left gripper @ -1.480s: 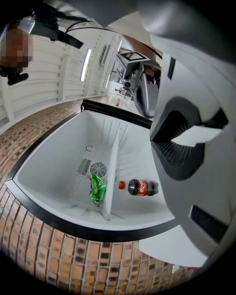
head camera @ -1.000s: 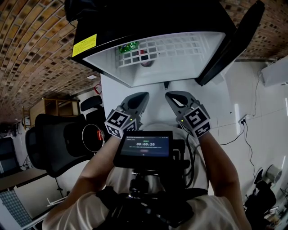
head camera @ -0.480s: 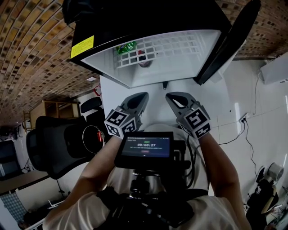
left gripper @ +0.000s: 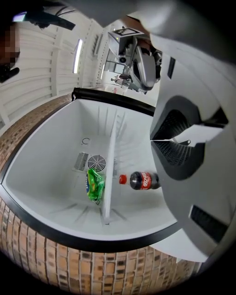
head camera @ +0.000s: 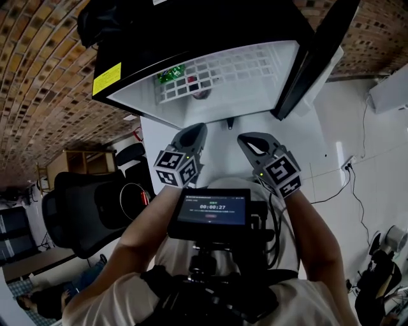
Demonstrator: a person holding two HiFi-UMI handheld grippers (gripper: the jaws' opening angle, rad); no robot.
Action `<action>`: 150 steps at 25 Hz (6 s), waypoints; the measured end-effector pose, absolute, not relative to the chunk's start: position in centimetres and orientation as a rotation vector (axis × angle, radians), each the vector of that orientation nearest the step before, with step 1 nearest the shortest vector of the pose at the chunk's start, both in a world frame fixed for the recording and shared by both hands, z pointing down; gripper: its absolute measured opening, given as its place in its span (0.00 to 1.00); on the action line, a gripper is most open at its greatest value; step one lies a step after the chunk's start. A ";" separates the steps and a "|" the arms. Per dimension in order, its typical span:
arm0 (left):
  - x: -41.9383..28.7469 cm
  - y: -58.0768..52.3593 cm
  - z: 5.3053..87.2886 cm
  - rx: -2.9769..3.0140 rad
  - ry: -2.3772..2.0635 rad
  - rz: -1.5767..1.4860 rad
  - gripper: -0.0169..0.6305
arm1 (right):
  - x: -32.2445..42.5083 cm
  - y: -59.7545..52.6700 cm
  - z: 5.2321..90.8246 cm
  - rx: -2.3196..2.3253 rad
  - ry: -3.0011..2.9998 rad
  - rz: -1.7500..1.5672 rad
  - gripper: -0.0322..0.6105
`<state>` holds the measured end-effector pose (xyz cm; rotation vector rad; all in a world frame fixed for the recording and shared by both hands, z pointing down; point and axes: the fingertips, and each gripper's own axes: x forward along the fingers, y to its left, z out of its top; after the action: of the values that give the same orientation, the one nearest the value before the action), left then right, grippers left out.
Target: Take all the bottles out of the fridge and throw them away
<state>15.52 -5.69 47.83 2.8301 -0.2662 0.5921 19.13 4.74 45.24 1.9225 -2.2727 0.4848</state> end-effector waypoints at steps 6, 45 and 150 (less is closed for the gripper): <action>16.7 -7.6 50.1 2.814 -0.389 0.671 0.06 | 20.3 5.8 46.0 1.942 -2.255 0.529 0.05; 17.8 -9.4 53.8 2.841 -0.504 0.863 0.51 | 22.5 7.9 47.0 1.939 -2.235 0.614 0.05; -41.0 -18.6 70.6 1.999 -1.088 1.169 0.03 | -9.1 -9.6 51.8 1.304 -2.370 0.691 0.05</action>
<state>-41.00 -18.64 70.60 1.9986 -1.0882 1.1693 -9.10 -9.64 51.82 1.3044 -2.3696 0.6910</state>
